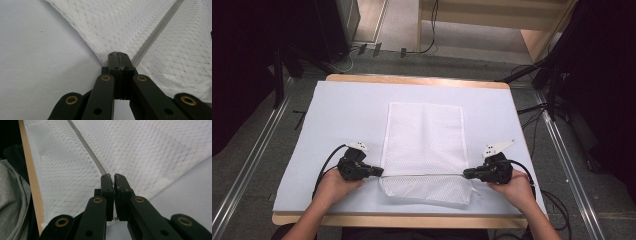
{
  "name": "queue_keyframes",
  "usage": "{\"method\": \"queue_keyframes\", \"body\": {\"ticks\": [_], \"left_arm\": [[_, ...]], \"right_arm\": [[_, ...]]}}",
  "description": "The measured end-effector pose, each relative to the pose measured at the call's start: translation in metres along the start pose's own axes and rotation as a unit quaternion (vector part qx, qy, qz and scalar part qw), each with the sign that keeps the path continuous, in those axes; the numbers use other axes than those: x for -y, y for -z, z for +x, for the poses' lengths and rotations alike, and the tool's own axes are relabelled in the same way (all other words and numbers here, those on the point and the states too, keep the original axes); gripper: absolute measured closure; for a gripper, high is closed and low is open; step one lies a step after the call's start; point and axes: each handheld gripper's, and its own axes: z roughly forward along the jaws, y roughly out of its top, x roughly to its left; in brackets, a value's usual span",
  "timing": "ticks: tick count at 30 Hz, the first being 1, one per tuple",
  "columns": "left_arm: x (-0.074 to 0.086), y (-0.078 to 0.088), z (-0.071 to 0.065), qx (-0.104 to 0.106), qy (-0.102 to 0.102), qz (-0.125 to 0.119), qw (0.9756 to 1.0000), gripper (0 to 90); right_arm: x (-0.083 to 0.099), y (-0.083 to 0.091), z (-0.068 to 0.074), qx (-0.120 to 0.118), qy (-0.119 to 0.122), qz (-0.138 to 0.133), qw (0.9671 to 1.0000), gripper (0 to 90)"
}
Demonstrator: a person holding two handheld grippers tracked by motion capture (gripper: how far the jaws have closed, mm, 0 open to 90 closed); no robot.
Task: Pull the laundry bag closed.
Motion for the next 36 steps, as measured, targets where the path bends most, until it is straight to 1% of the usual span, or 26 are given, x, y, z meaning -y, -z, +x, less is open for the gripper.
{"method": "queue_keyframes", "body": {"ticks": [3,7,9,11,12,13,18,19,20,22,23,24,26,27,28,29,31,33,34,36], "left_arm": [[0.000,0.000,0.000,0.000,0.001,-0.001,1.0000,90.0],[-0.001,0.000,0.001,0.004,0.003,0.004,1.0000,90.0],[-0.001,0.000,0.000,0.000,0.002,0.003,1.0000,90.0],[-0.001,0.000,0.001,0.001,0.001,0.004,1.0000,90.0],[-0.001,0.000,0.001,0.004,0.002,0.001,1.0000,90.0],[-0.001,0.000,0.002,0.007,0.005,0.000,1.0000,90.0],[-0.001,0.001,0.004,0.015,0.008,0.001,0.9998,89.9],[-0.001,0.001,0.005,0.019,0.011,0.000,0.9998,89.0],[-0.001,0.002,0.005,0.019,0.012,-0.001,0.9998,87.6],[0.000,0.003,0.006,0.024,0.013,-0.001,0.9996,83.0],[-0.001,0.004,0.006,0.022,0.015,0.000,0.9997,80.8],[-0.001,0.004,0.006,0.021,0.015,0.000,0.9997,79.7],[-0.002,0.006,0.005,0.017,0.013,-0.002,0.9998,75.8],[-0.003,0.007,0.004,0.017,0.011,-0.003,0.9998,74.8],[-0.003,0.007,0.004,0.018,0.007,-0.007,0.9998,72.7],[-0.004,0.008,0.003,0.013,0.005,-0.007,0.9999,69.5],[-0.005,0.010,0.002,0.007,0.000,-0.009,0.9999,66.7],[-0.006,0.012,0.002,0.003,-0.002,-0.011,0.9999,61.8],[-0.006,0.013,0.002,0.003,0.000,-0.013,0.9999,59.0],[-0.007,0.014,0.002,0.001,-0.004,-0.021,0.9998,54.8]], "right_arm": [[0.002,0.002,-0.001,0.001,-0.002,0.001,1.0000,89.0],[0.004,0.004,-0.003,0.003,-0.014,-0.008,0.9999,88.9],[0.002,0.002,-0.002,0.005,-0.013,-0.001,0.9999,88.9],[0.002,0.001,-0.001,0.003,-0.010,-0.001,0.9999,88.9],[0.002,0.001,-0.001,0.003,-0.008,-0.001,1.0000,88.8],[0.003,0.001,-0.001,0.001,-0.011,-0.002,0.9999,88.7],[0.004,-0.002,0.000,-0.001,-0.002,0.000,1.0000,86.9],[0.004,-0.002,0.000,-0.006,-0.002,-0.001,1.0000,85.8],[0.004,-0.003,0.001,-0.007,-0.004,-0.004,1.0000,83.9],[0.004,-0.003,0.001,-0.008,-0.004,-0.009,0.9999,76.8],[0.003,-0.004,0.000,-0.007,-0.001,-0.016,0.9998,75.3],[0.003,-0.003,0.001,-0.010,-0.003,-0.020,0.9997,74.9],[0.002,-0.002,0.001,-0.007,-0.001,-0.027,0.9996,71.3],[0.002,-0.002,0.001,-0.006,0.000,-0.035,0.9994,68.7],[0.002,-0.002,0.000,-0.002,0.002,-0.039,0.9992,66.4],[0.002,-0.001,-0.001,0.001,0.005,-0.044,0.9990,65.0],[0.003,0.001,-0.002,0.010,0.006,-0.048,0.9988,61.5],[0.005,0.003,-0.005,0.019,0.003,-0.055,0.9983,58.1],[0.005,0.005,-0.006,0.026,0.001,-0.060,0.9979,55.7],[0.007,0.008,-0.009,0.040,0.001,-0.068,0.9969,52.1]]}}
